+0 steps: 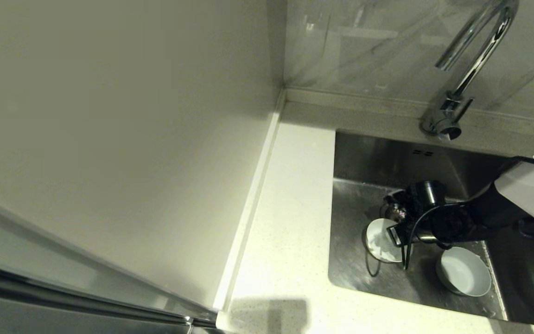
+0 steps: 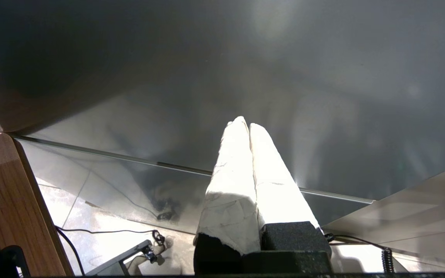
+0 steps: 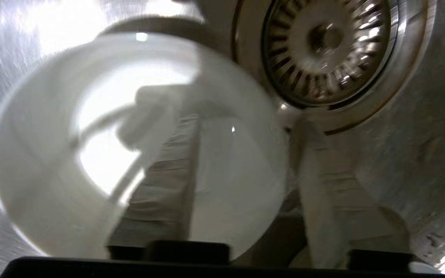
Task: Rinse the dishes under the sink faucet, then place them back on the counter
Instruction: Put a bowl back to the table from the sink
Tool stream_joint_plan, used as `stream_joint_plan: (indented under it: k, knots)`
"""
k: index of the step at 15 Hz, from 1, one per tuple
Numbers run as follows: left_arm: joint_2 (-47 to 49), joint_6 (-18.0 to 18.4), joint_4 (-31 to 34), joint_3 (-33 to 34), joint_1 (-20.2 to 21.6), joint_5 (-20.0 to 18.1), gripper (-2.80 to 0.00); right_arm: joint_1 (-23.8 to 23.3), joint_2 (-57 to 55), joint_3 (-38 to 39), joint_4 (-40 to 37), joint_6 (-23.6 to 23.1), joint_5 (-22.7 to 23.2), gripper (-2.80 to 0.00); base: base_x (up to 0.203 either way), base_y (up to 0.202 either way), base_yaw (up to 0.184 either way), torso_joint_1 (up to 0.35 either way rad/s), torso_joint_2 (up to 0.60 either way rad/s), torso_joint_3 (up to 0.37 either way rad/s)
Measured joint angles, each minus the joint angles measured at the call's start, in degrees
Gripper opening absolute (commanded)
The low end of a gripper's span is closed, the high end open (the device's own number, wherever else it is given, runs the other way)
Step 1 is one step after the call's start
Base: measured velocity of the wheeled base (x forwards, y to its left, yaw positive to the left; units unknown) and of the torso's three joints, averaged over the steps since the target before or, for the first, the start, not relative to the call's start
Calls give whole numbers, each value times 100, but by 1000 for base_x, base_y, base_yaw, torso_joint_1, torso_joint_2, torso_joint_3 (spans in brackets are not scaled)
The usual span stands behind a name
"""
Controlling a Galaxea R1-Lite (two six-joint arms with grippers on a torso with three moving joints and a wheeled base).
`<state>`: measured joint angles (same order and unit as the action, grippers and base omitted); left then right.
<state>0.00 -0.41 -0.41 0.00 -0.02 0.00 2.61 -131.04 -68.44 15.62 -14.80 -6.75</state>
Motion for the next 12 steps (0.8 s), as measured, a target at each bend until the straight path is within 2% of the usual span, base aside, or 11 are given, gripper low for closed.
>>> stream_joint_plan:
  k: [6, 12]
  knots:
    - [0, 1, -2, 0, 2, 0, -280, 2, -41, -127, 17, -124, -32, -280, 0, 0, 0, 0, 0, 0]
    - [0, 0, -2, 0, 2, 0, -280, -181, 315, -306, -16, -74, -357, -280, 0, 0, 0, 0, 0, 0]
